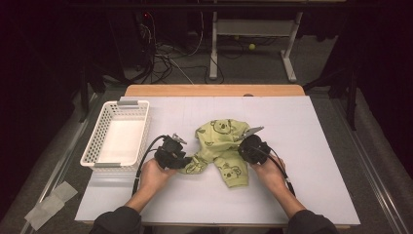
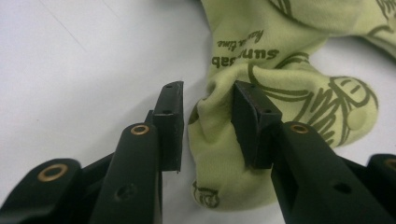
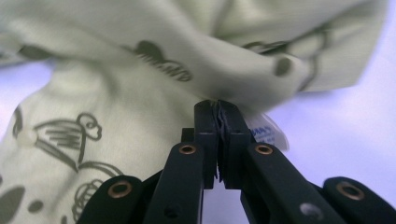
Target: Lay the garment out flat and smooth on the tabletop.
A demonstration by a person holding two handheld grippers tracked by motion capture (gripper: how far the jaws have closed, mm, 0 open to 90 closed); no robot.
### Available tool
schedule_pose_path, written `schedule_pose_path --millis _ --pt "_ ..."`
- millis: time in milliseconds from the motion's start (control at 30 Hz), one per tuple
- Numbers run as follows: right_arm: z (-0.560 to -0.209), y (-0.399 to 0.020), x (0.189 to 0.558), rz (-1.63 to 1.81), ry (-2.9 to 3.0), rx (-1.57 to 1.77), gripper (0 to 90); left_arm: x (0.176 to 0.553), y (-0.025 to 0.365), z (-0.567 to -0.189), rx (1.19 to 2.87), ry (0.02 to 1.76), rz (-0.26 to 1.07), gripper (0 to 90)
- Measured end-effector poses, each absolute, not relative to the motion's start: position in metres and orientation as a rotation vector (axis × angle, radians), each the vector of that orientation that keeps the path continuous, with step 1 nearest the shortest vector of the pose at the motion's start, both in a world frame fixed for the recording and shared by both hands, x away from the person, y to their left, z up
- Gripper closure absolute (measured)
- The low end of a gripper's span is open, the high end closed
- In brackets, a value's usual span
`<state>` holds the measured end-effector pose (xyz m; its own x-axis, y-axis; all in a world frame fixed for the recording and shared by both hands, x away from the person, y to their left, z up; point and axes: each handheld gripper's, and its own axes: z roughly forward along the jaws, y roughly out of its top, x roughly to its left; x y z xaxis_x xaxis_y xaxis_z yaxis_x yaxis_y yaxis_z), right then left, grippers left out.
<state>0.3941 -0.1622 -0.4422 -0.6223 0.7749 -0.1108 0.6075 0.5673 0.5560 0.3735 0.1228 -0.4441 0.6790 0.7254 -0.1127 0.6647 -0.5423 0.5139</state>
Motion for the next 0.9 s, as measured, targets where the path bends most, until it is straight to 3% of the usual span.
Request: schedule_pose_path --millis 67,200,433,500,567,633,900 --pt "-0.441 -0.167 0.396 0.678 2.441 1.140 88.7 0.371 0.122 -0.444 2.380 1.054 0.123 62.1" --pt "-0.441 -0.173 0.396 0.653 2.428 1.163 88.7 0.362 0.121 -0.446 2.405 1.005 0.004 80.8" --pt "-0.444 -0.187 0.381 0.686 2.477 1.185 88.5 0.336 0.118 -0.441 2.402 0.936 -0.071 82.6" --pt "-0.443 -0.189 0.378 0.705 2.480 1.192 87.9 0.336 0.118 -0.439 2.383 0.942 -0.027 79.5" --pt "-0.439 -0.190 0.376 0.729 2.474 1.198 87.0 0.340 0.118 -0.436 2.362 0.969 0.022 65.8" --pt "-0.435 -0.190 0.375 0.755 2.465 1.188 85.8 0.348 0.118 -0.432 2.332 0.994 0.060 58.9" --pt "-0.416 -0.191 0.382 0.826 2.385 1.196 79.2 0.391 0.108 -0.428 2.291 1.082 0.107 53.8"
